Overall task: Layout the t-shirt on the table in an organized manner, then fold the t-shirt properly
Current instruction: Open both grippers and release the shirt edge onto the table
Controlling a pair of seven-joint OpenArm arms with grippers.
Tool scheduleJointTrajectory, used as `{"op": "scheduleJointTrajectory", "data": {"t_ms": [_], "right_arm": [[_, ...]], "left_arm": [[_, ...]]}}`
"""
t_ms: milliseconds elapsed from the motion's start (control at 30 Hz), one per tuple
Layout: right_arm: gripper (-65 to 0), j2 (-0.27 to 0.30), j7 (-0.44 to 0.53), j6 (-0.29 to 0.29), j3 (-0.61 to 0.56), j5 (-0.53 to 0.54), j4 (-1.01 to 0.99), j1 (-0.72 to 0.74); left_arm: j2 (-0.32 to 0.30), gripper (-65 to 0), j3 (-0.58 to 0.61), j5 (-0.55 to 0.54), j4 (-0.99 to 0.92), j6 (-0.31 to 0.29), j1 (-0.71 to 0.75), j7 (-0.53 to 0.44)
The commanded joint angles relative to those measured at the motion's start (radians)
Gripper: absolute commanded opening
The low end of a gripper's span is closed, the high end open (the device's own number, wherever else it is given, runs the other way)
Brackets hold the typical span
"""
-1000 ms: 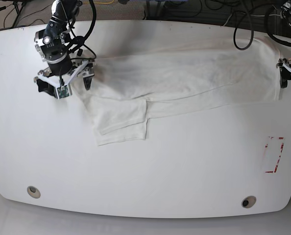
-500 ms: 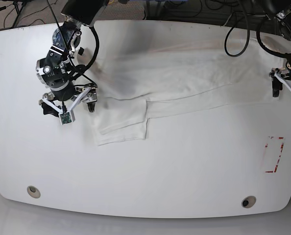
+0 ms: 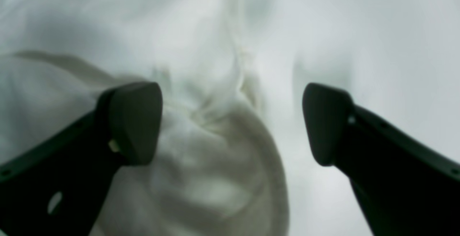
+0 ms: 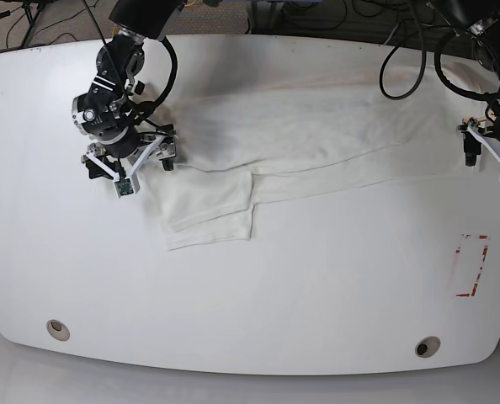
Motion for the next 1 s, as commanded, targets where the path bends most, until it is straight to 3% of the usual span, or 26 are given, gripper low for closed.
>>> {"op": "scheduleJointTrajectory", "data": {"t_ms": [0, 100, 167, 667, 733, 967], "right_arm": [[-6.0, 0.010, 0.020, -0.002, 0.001, 0.012, 0.011, 0.015], [-8.9, 0.010, 0.020, -0.002, 0.001, 0.012, 0.011, 0.015], [-14.1, 0.010, 0.020, -0.002, 0.001, 0.012, 0.011, 0.015], [-61.8, 0.009, 0.020, -0.002, 0.001, 0.014, -0.004, 0.015], [-64.8, 0.009, 0.020, -0.002, 0.001, 0.014, -0.004, 0.015], [-65.0, 0.007, 0.020, -0.002, 0.003, 0.012, 0.014, 0.010]], "left_arm": [[-0.018, -17.9, -0.004, -0.007, 0.013, 0.002, -0.009, -0.021], [-0.018, -17.9, -0.004, -0.007, 0.013, 0.002, -0.009, -0.021], [-0.018, -17.9, -0.004, -0.007, 0.013, 0.002, -0.009, -0.021], [-0.018, -17.9, -0.005, -0.007, 0.013, 0.002, -0.009, -0.022], [-0.018, -17.9, -0.007, -0.007, 0.013, 0.002, -0.009, -0.022], [-0.018, -17.9, -0.010, -0.007, 0.014, 0.002, -0.009, -0.022]]}}
